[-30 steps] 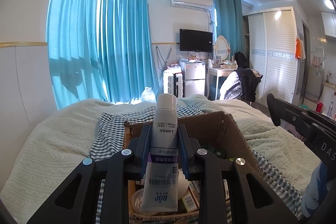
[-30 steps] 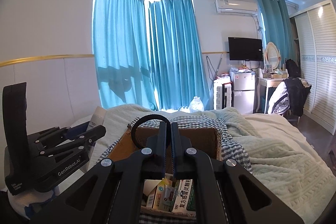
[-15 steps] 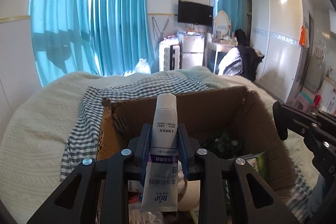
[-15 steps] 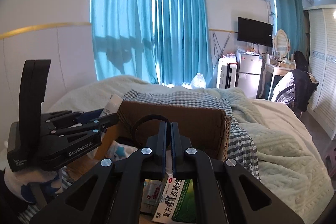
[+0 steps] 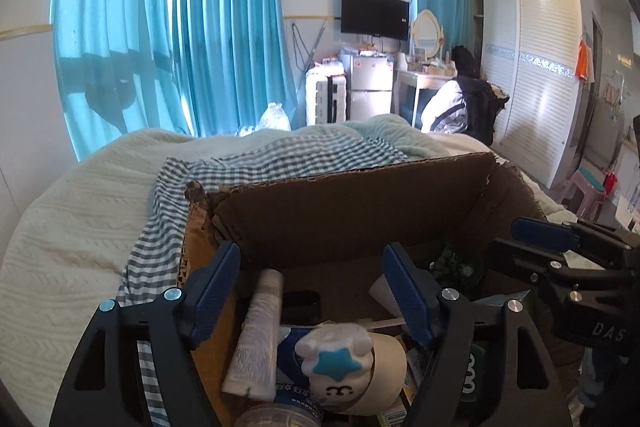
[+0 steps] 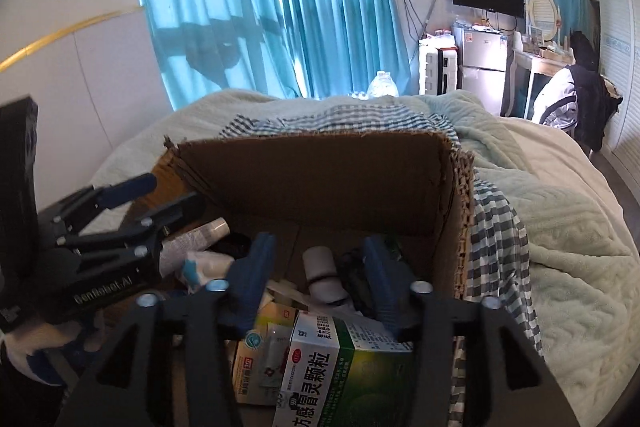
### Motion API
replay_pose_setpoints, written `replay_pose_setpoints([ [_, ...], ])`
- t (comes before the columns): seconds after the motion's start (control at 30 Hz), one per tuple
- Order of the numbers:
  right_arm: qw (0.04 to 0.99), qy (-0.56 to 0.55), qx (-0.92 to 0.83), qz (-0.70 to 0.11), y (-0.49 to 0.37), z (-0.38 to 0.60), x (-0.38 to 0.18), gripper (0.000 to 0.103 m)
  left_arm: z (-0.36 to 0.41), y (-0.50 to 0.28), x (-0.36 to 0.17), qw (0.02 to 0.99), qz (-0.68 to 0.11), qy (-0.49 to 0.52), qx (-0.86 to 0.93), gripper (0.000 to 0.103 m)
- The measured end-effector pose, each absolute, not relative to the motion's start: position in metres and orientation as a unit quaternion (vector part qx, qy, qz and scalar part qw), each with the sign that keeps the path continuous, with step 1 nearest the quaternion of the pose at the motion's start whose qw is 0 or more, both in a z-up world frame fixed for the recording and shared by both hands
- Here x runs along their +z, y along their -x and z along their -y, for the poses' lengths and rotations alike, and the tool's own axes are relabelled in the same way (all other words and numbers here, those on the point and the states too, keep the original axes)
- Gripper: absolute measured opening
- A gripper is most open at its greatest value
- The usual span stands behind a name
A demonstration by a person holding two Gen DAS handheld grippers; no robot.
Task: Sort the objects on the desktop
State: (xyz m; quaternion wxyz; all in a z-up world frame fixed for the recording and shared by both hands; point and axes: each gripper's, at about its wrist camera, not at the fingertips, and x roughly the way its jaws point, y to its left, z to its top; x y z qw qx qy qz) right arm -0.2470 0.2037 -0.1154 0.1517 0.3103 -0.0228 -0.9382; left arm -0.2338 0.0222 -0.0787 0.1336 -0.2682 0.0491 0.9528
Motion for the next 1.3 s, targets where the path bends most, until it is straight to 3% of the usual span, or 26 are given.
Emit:
replay_pose_setpoints([
  [0.17,0.142,-0.296,-0.944,0.029,0.237,-0.206,-0.106,0.058,-0.02,0.228,-0.074,0.13,-0.047,0.263,0.955,0.083],
  [0.2,0.141,-0.291,-0.946,0.03,0.234,-0.207,-0.103,0.059,-0.018,0.226,-0.072,0.128,-0.043,0.262,0.956,0.088],
  [0.37,0.133,-0.264,-0.955,0.024,0.215,-0.206,-0.082,0.073,-0.005,0.22,-0.057,0.106,-0.022,0.261,0.959,0.096],
  [0.4,0.131,-0.258,-0.957,0.024,0.211,-0.206,-0.079,0.076,-0.002,0.217,-0.053,0.104,-0.016,0.259,0.96,0.102],
  [0.47,0.126,-0.243,-0.962,0.024,0.2,-0.206,-0.071,0.086,0.004,0.207,-0.044,0.095,-0.008,0.249,0.964,0.103],
  [0.53,0.123,-0.228,-0.966,0.02,0.189,-0.205,-0.061,0.088,0.009,0.199,-0.037,0.091,-0.006,0.244,0.965,0.103],
  [1.3,0.054,-0.091,-0.994,-0.015,0.033,-0.215,0.008,0.102,0.021,0.069,0.031,0.056,-0.009,0.151,0.987,0.103],
])
